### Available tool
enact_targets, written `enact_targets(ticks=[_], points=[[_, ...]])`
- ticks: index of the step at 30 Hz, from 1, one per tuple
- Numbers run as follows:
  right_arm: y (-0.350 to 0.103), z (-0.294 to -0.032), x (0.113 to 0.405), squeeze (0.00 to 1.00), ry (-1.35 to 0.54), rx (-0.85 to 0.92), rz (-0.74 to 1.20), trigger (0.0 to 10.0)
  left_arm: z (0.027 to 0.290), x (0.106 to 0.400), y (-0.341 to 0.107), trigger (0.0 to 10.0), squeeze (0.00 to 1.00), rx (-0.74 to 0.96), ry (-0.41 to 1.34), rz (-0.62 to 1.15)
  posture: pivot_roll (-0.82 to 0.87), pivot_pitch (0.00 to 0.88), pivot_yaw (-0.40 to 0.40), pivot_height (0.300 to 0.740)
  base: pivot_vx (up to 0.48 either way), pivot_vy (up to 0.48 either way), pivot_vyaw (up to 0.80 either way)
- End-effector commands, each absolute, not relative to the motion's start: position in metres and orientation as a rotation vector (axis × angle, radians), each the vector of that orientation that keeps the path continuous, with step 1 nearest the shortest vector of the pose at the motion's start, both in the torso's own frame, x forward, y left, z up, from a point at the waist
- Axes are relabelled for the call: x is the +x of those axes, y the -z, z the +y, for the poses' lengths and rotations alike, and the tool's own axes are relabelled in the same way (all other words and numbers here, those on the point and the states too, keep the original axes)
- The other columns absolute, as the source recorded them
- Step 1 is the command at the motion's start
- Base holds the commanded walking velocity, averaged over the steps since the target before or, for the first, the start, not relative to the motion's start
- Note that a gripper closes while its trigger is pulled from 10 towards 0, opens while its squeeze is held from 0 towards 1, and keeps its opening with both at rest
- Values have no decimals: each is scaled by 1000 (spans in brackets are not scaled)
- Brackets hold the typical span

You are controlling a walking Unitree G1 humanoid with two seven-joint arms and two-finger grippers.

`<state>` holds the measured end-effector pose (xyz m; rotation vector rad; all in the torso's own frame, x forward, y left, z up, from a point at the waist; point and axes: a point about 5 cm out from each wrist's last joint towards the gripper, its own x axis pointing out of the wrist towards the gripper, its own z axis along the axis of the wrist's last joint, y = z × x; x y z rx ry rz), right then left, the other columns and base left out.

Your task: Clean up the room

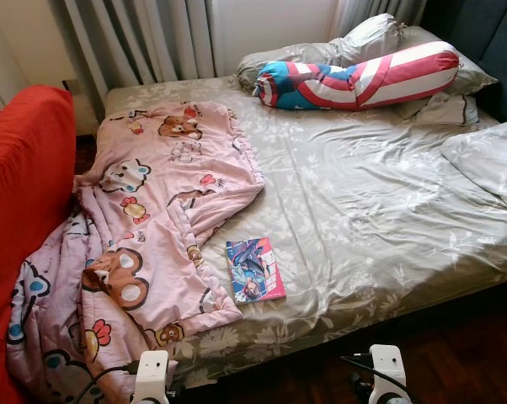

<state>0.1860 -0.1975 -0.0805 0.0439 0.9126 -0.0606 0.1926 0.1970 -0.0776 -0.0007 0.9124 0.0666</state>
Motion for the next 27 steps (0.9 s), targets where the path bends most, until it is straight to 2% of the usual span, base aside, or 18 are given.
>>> enact_targets(ticks=[1,12,16,27], points=[[82,-199,184,0,66,47,922,10000,199,186,81,10000,0,-2,-79,945,-120,70,-18,740,0,0,0],[82,-199,184,0,40,18,934,10000,198,185,82,10000,0,-7,-83,949,-119,74,-19,740,0,0,0],[82,-199,184,0,22,-8,945,10000,196,188,81,10000,0,-9,-80,943,-119,75,-20,740,0,0,759],[82,-199,184,0,36,22,936,10000,196,191,79,10000,0,-15,-83,931,-121,73,-19,740,0,0,0]])
